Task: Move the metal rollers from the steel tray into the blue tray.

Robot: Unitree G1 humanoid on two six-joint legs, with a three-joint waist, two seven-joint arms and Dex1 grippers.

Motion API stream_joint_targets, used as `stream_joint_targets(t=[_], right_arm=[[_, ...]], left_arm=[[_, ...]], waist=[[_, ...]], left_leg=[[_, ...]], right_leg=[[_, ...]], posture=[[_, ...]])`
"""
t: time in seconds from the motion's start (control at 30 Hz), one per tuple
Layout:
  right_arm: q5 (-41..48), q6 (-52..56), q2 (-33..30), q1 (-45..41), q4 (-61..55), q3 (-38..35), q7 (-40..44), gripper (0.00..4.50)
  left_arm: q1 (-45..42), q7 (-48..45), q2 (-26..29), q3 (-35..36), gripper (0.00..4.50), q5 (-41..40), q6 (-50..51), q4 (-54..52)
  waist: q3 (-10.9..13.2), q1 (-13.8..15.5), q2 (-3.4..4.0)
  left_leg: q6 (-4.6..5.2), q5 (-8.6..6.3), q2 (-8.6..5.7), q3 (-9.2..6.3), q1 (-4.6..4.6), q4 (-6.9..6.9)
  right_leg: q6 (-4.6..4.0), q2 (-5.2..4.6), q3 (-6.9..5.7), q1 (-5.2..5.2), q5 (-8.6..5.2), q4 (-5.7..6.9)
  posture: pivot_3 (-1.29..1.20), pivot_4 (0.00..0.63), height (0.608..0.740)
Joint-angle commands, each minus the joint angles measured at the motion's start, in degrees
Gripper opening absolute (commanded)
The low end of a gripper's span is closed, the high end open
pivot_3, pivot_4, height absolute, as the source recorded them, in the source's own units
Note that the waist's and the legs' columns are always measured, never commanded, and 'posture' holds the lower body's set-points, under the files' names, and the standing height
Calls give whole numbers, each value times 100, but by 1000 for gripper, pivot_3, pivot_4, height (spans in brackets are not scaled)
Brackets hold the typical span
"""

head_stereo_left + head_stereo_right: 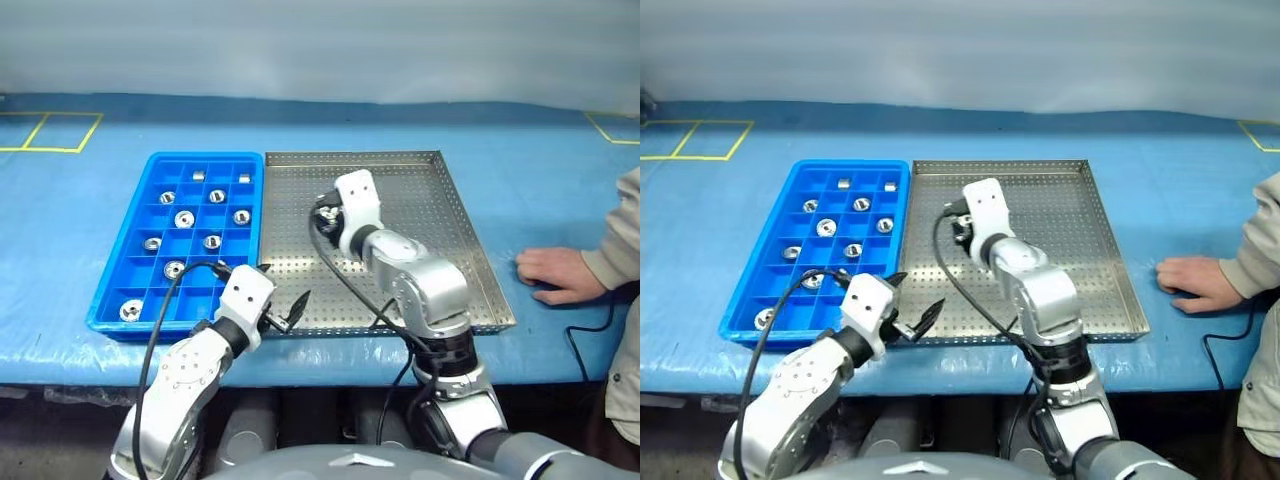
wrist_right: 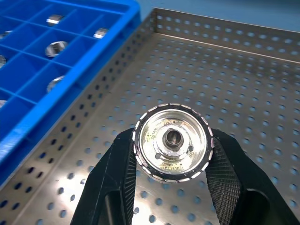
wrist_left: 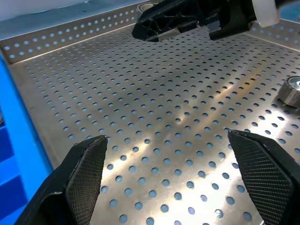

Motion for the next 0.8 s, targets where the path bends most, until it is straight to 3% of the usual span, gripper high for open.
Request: stream_joint_targets(t=[0.03, 0.43, 0.8], right_arm=[[151, -185, 184, -333, 54, 344, 254, 1704], [215, -474, 381, -340, 748, 1162, 752, 1704], [247, -508, 295, -348, 1132, 1435, 1126, 1704]], left_arm=[[244, 85, 36, 171, 4500, 5, -86, -472], [767, 91, 124, -2, 4500, -36, -94, -852], [1531, -58, 419, 305, 4500, -178, -158, -1139]], waist=[[0, 88, 0], [1, 416, -2], [2, 470, -2]], left_leg=[[0, 0, -1, 0, 0, 0], [-1, 0, -1, -5, -3, 3], [-2, -1, 2, -9, -3, -6]], right_leg=[[0, -1, 0, 0, 0, -2], [-29, -6, -11, 1, -19, -6], [-35, -4, -18, -2, -25, -7]], posture=[[350, 150, 740], [422, 150, 740], [448, 150, 740]])
